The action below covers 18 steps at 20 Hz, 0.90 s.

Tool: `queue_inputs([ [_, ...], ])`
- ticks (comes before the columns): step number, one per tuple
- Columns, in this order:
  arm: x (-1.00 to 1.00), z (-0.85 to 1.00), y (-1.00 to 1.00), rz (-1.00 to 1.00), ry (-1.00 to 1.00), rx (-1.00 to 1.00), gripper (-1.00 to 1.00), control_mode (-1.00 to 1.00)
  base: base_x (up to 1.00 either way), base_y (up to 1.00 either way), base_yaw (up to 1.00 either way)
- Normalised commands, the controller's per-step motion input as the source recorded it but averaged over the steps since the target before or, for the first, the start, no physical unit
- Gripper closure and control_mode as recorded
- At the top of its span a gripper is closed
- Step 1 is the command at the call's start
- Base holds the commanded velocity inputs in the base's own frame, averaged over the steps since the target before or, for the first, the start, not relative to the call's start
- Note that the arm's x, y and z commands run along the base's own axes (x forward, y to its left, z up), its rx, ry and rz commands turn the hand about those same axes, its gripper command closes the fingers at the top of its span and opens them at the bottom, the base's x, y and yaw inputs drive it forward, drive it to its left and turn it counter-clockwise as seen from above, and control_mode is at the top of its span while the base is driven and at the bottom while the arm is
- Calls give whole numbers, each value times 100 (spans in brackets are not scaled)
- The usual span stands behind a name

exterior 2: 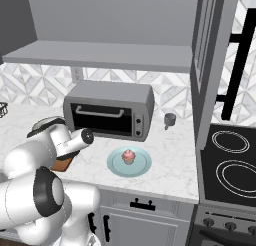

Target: From the different types of pastries on the counter, select a croissant and place it on the cutting board. Then retrieve a jar of jam from the cabinet and place it alongside the croissant on the cutting board.

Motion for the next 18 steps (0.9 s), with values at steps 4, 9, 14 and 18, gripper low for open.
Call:
queue_inputs([
  [4, 0, 0, 0, 0, -1, 0, 100, -100, 0, 0, 0],
  [9, 2, -2, 0, 0, -3, 0, 100, -100, 0, 0, 0],
  [14, 1, -2, 0, 0, -4, 0, -100, -100, 0, 0, 0],
  [18, 0, 0, 0, 0, 0, 0, -100, -100, 0, 0, 0],
])
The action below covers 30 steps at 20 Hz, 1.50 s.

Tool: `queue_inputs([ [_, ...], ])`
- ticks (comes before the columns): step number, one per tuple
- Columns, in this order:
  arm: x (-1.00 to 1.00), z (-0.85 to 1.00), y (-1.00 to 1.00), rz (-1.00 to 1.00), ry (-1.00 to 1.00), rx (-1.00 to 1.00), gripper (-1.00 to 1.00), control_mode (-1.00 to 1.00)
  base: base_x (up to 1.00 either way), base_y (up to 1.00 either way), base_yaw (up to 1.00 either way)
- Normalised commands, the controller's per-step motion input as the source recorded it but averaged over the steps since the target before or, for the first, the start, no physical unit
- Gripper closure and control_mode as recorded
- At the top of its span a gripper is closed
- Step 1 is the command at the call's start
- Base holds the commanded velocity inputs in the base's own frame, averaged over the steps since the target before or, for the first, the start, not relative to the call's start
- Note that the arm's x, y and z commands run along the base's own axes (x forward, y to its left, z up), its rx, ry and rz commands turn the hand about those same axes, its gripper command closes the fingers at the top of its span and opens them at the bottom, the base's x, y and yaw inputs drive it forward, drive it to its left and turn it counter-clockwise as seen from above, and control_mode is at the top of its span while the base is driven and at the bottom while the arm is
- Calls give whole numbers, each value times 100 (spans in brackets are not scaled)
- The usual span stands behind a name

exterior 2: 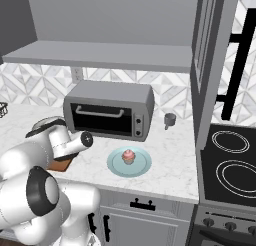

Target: From the different types of pastries on the counter, select a croissant and place it on the cutting board. Then retrieve a jar of jam from the cabinet and place it alongside the croissant on the cutting board.

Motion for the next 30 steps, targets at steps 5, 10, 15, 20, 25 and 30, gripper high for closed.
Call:
queue_inputs([
  [5, 0, 0, 0, 0, 0, 0, -100, -100, 0, 0, 0],
  [10, 0, -2, 4, 0, -3, 0, -100, -100, 0, 0, 0],
  [15, -7, 55, 58, 0, -9, 0, -100, -100, 0, 0, 0],
  [20, -85, 94, 9, -5, 1, -2, -100, -100, 0, 0, 0],
  [25, -69, 31, -7, -27, 50, -3, -100, -100, 0, 0, 0],
  [30, -25, -14, 2, -33, 85, -14, -100, -100, 0, 0, 0],
])
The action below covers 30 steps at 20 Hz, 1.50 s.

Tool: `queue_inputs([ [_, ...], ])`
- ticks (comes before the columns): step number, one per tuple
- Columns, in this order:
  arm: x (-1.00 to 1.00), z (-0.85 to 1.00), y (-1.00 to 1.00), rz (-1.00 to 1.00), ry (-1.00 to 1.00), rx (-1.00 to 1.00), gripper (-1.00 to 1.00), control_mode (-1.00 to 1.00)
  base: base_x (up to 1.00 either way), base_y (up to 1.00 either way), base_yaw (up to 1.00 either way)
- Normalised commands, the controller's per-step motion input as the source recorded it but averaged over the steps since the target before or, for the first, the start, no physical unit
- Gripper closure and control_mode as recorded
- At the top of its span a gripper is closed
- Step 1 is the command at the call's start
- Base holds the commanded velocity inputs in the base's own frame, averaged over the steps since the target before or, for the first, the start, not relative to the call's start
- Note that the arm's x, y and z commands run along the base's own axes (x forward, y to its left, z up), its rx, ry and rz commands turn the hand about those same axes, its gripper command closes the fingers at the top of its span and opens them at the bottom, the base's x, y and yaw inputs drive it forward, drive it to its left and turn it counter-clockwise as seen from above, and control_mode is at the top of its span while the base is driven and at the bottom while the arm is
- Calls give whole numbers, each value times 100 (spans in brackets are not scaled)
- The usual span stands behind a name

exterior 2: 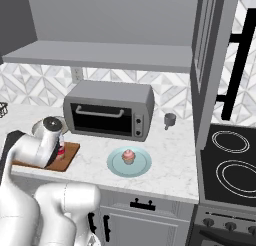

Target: From the different types of pastries on the counter, select a croissant and place it on the cutting board. Then retrieve a jar of jam from the cabinet and place it alongside the croissant on the cutting board.

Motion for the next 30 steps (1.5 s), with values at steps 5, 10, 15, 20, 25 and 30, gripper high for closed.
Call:
queue_inputs([
  [5, 0, 17, 23, -34, 63, -53, -100, -100, 0, 0, 0],
  [10, 6, 30, 35, -29, 48, -65, -100, -100, 0, 0, 0],
  [15, 15, -2, 19, -3, 0, -5, -100, -100, 0, 0, 0],
  [20, 40, 0, 60, -11, 0, 5, -100, -100, 0, 0, 0],
  [25, 47, 0, 44, -11, -4, 7, -100, -100, 0, 0, 0],
  [30, 54, 0, 34, -3, -12, 0, -100, -100, 0, 0, 0],
])
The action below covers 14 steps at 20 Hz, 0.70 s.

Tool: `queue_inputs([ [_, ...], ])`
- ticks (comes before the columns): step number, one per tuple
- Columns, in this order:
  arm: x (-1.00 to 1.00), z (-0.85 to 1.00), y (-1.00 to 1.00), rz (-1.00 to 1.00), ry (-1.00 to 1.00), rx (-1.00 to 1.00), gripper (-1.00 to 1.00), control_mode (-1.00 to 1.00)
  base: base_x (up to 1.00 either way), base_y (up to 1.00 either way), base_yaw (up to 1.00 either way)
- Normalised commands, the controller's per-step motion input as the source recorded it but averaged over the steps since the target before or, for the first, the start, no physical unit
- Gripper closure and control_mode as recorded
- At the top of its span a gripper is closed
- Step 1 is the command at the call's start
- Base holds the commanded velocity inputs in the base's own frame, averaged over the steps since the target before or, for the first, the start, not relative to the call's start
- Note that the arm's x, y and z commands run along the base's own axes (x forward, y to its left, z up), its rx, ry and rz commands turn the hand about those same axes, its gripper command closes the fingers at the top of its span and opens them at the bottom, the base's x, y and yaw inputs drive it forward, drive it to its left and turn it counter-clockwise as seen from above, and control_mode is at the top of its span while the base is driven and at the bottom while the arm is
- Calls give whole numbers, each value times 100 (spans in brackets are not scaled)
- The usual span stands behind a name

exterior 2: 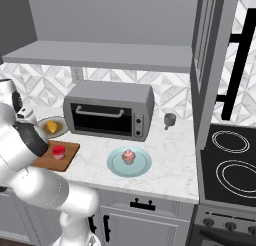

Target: From the different types of pastries on the counter, select a croissant and place it on the cutting board. Then retrieve a jar of jam from the cabinet and place it alongside the croissant on the cutting board.

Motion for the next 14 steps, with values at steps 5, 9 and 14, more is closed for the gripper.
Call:
queue_inputs([
  [5, 54, -1, -8, 0, -16, -12, -100, -100, 0, 0, 0],
  [9, 29, 0, -14, 0, -7, -6, -100, -100, 0, 0, 0],
  [14, 44, -17, 0, -6, -1, 14, -100, -100, 0, 0, 0],
])
